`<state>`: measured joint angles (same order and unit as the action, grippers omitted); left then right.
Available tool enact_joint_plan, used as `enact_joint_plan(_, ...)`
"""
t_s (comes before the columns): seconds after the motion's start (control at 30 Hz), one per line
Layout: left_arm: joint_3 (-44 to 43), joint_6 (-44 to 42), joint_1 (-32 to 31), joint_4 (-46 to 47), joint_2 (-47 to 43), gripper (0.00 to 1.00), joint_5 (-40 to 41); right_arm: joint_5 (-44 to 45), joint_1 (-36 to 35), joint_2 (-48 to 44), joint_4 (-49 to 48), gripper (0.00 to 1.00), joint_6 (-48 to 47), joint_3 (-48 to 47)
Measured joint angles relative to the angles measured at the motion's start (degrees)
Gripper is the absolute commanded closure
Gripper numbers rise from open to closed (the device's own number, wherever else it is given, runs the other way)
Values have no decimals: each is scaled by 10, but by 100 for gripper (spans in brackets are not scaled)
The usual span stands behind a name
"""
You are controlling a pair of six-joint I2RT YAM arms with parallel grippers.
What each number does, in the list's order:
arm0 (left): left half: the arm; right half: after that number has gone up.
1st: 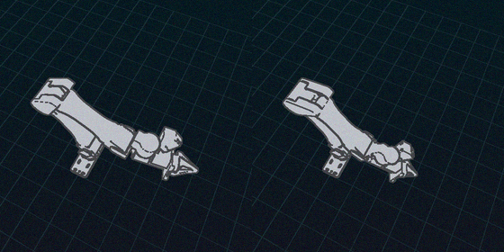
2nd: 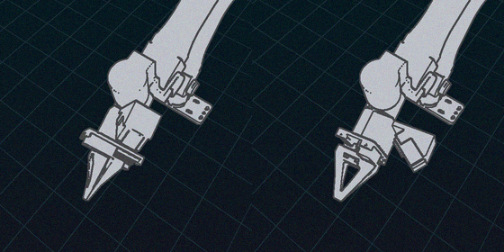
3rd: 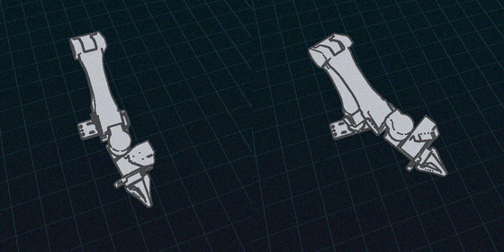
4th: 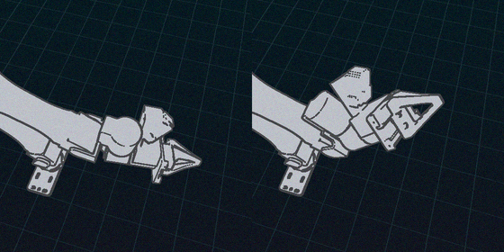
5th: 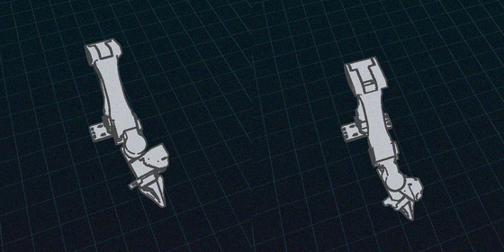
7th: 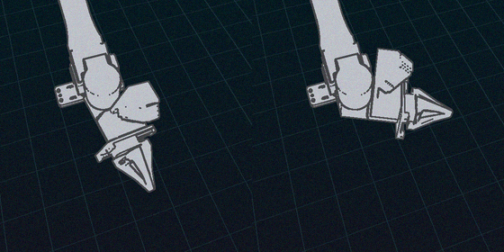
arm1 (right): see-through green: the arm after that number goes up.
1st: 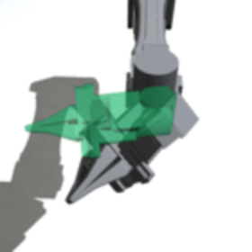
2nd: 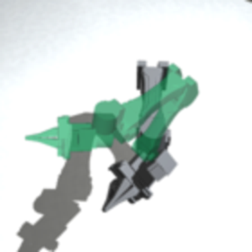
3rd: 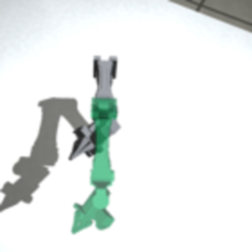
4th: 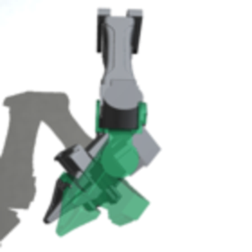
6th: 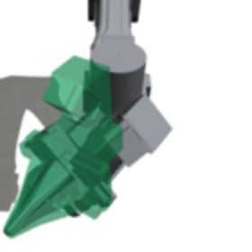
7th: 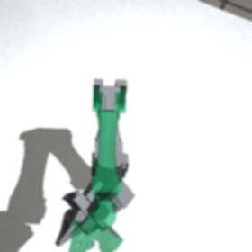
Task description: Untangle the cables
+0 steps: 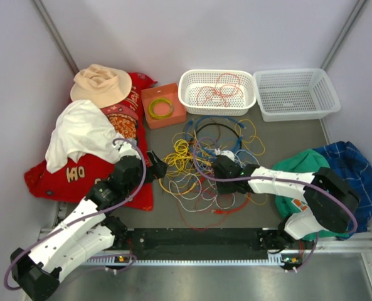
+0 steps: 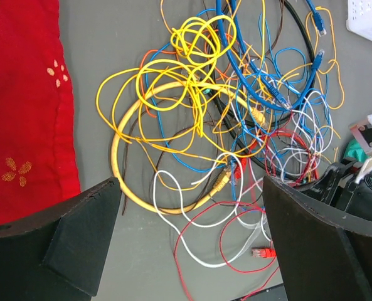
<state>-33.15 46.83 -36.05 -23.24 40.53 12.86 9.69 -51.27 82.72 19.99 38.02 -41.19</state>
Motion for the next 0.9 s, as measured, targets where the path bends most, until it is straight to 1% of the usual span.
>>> enact_joint_plan(0.03, 0, 0, 0, 0, 0, 2, 0, 2, 0, 3, 2, 100, -3, -2)
enact_joint_plan(0.13, 0, -2, 0, 0, 2, 2, 0, 7, 0, 0, 18, 100, -2, -10)
enact_joint_plan(0.23, -2, -11, 0, 1, 3, 1, 1, 21, 0, -19, 59, 100, -16, -46)
enact_joint_plan(0.37, -23, -36, 0, 14, 12, 1, 0, 34, -1, -89, 101, 100, -47, -138)
enact_joint_plan(0.5, -54, -66, 0, 58, 19, 1, -6, 38, -1, -153, 112, 100, -73, -247)
enact_joint_plan(0.57, -65, -73, 0, 86, 18, 1, -7, 39, -1, -174, 116, 100, -80, -283)
enact_joint_plan(0.67, -66, -82, 0, 161, 7, 1, -23, 38, -1, -202, 128, 100, -82, -311)
enact_joint_plan(0.8, -26, -93, 0, 318, -14, 1, -66, 26, -1, -213, 156, 100, -80, -320)
enact_joint_plan(0.9, -8, -91, 0, 421, 8, 1, -117, 13, -1, -212, 173, 100, -78, -327)
